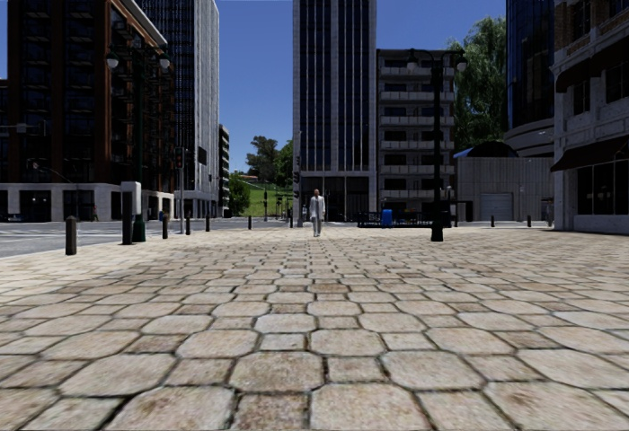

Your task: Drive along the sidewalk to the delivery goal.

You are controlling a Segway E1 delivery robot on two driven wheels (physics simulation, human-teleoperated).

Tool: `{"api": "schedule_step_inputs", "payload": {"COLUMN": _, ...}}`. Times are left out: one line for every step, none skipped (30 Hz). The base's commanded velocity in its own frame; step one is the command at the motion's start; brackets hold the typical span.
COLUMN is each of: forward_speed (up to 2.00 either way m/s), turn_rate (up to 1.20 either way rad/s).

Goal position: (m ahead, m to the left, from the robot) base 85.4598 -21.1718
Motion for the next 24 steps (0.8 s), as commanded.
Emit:
{"api": "schedule_step_inputs", "payload": {"forward_speed": 2.0, "turn_rate": 0.0}}
{"api": "schedule_step_inputs", "payload": {"forward_speed": 2.0, "turn_rate": 0.0}}
{"api": "schedule_step_inputs", "payload": {"forward_speed": 2.0, "turn_rate": 0.0}}
{"api": "schedule_step_inputs", "payload": {"forward_speed": 2.0, "turn_rate": 0.0}}
{"api": "schedule_step_inputs", "payload": {"forward_speed": 2.0, "turn_rate": 0.0}}
{"api": "schedule_step_inputs", "payload": {"forward_speed": 2.0, "turn_rate": 0.0}}
{"api": "schedule_step_inputs", "payload": {"forward_speed": 2.0, "turn_rate": 0.0}}
{"api": "schedule_step_inputs", "payload": {"forward_speed": 2.0, "turn_rate": 0.0}}
{"api": "schedule_step_inputs", "payload": {"forward_speed": 2.0, "turn_rate": 0.0}}
{"api": "schedule_step_inputs", "payload": {"forward_speed": 2.0, "turn_rate": 0.0}}
{"api": "schedule_step_inputs", "payload": {"forward_speed": 2.0, "turn_rate": 0.0}}
{"api": "schedule_step_inputs", "payload": {"forward_speed": 2.0, "turn_rate": 0.0}}
{"api": "schedule_step_inputs", "payload": {"forward_speed": 2.0, "turn_rate": 0.0}}
{"api": "schedule_step_inputs", "payload": {"forward_speed": 2.0, "turn_rate": 0.0}}
{"api": "schedule_step_inputs", "payload": {"forward_speed": 2.0, "turn_rate": 0.0}}
{"api": "schedule_step_inputs", "payload": {"forward_speed": 2.0, "turn_rate": 0.0}}
{"api": "schedule_step_inputs", "payload": {"forward_speed": 2.0, "turn_rate": 0.0}}
{"api": "schedule_step_inputs", "payload": {"forward_speed": 2.0, "turn_rate": 0.0}}
{"api": "schedule_step_inputs", "payload": {"forward_speed": 2.0, "turn_rate": 0.0}}
{"api": "schedule_step_inputs", "payload": {"forward_speed": 2.0, "turn_rate": 0.0}}
{"api": "schedule_step_inputs", "payload": {"forward_speed": 2.0, "turn_rate": 0.0}}
{"api": "schedule_step_inputs", "payload": {"forward_speed": 2.0, "turn_rate": 0.04}}
{"api": "schedule_step_inputs", "payload": {"forward_speed": 2.0, "turn_rate": 0.11}}
{"api": "schedule_step_inputs", "payload": {"forward_speed": 2.0, "turn_rate": 0.21}}
